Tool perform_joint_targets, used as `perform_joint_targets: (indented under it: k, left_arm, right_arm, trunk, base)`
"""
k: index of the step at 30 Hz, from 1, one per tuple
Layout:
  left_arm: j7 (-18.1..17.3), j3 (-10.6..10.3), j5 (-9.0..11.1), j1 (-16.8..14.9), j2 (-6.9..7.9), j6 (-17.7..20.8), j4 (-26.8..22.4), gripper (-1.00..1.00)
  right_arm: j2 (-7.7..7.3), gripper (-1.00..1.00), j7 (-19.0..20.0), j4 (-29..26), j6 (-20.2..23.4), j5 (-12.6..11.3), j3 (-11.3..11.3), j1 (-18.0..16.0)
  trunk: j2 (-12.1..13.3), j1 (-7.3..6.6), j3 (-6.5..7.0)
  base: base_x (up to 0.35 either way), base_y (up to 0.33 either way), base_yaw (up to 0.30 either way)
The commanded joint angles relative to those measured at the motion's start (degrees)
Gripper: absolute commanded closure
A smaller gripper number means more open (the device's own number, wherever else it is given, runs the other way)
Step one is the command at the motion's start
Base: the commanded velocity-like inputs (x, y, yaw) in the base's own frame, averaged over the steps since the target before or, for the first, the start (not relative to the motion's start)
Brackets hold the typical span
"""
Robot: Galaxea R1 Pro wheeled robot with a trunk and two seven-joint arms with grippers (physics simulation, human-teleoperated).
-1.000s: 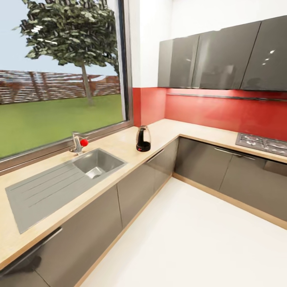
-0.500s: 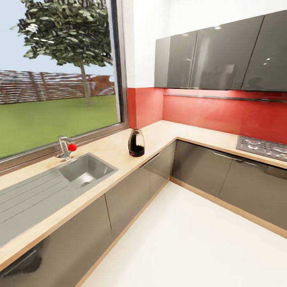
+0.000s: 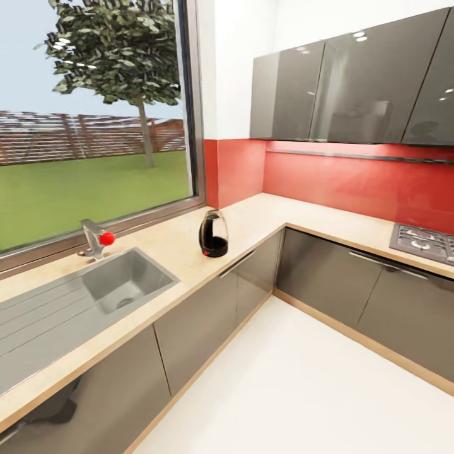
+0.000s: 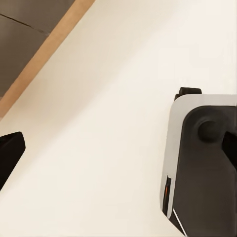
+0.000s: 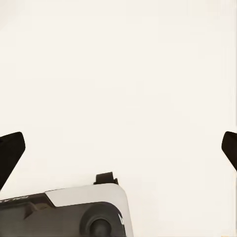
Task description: Set up a coffee station on the kitchen countertop: keep the coffee maker on the countertop, move the bottle of coffee from the kitchen shelf to the counter next to the coffee maker, place a paper coffee filter on top of the coffee maker, put the saucer next to the coffee maker with the coffee cup on the saucer, and place the electric kettle next to the coffee maker.
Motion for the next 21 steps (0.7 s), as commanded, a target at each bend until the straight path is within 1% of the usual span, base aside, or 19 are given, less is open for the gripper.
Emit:
perform_joint_targets:
  k: [1,4,7,11,12,14,16,18,21]
  left_arm:
    - [0.23,0.43,-0.47,-0.11,-0.19,-0.44,0.25,-1.0]
    - [0.28,0.43,-0.47,0.04,-0.43,0.15,0.32,-1.0]
    - [0.29,0.4,-0.5,1.66,-0.41,0.75,0.28,-1.0]
    - [0.26,0.21,-0.55,5.14,0.25,0.86,0.25,-1.0]
    - [0.23,0.09,-0.63,7.42,0.47,0.88,0.25,-1.0]
    - [0.17,-0.1,-0.68,8.73,0.63,0.89,0.25,-1.0]
    - [0.03,-0.82,-0.74,9.8,0.97,0.95,0.25,-1.0]
    - [-0.23,-2.69,-1.44,10.59,1.69,1.53,0.25,-1.0]
    - [-1.35,-4.66,-2.33,10.96,2.56,3.26,0.25,-1.0]
  right_arm:
    - [-0.01,-1.0,-0.06,0.08,-0.19,0.6,-0.48,-0.06]
    - [-0.01,-1.0,-0.07,0.08,-0.19,0.6,-0.48,-0.06]
    - [-0.01,-1.0,-0.08,0.08,-0.19,0.6,-0.48,-0.06]
    - [0.02,-1.0,-0.08,0.08,-0.19,0.6,-0.48,-0.06]
    - [0.06,-1.0,-0.08,0.08,-0.19,0.6,-0.45,-0.06]
    - [0.06,-1.0,-0.08,0.08,-0.19,0.6,-0.47,-0.06]
    - [0.1,-1.0,-0.08,0.08,-0.19,0.6,-0.47,-0.06]
    - [0.13,-1.0,-0.08,0.08,-0.19,0.6,-0.45,-0.06]
    - [0.12,-1.0,-0.08,0.08,-0.19,0.6,-0.44,-0.06]
  trunk:
    - [-0.11,0.06,-0.12]
    - [-0.11,0.06,-0.12]
    - [-0.11,0.06,-0.12]
    - [-0.11,0.06,-0.12]
    - [-0.11,0.06,-0.12]
    - [-0.11,0.06,-0.12]
    - [-0.11,0.06,-0.12]
    - [-0.11,0.06,-0.12]
    - [-0.11,0.06,-0.12]
  base:
    - [0.285,-0.202,0.004]
    - [0.283,-0.202,0.001]
    - [0.209,-0.119,0.0]
    - [0.047,-0.022,0.001]
    - [0.007,-0.003,0.126]
    - [0.005,-0.002,0.176]
    - [0.002,-0.001,0.234]
    - [0.001,0.0,0.254]
    - [0.0,0.0,0.266]
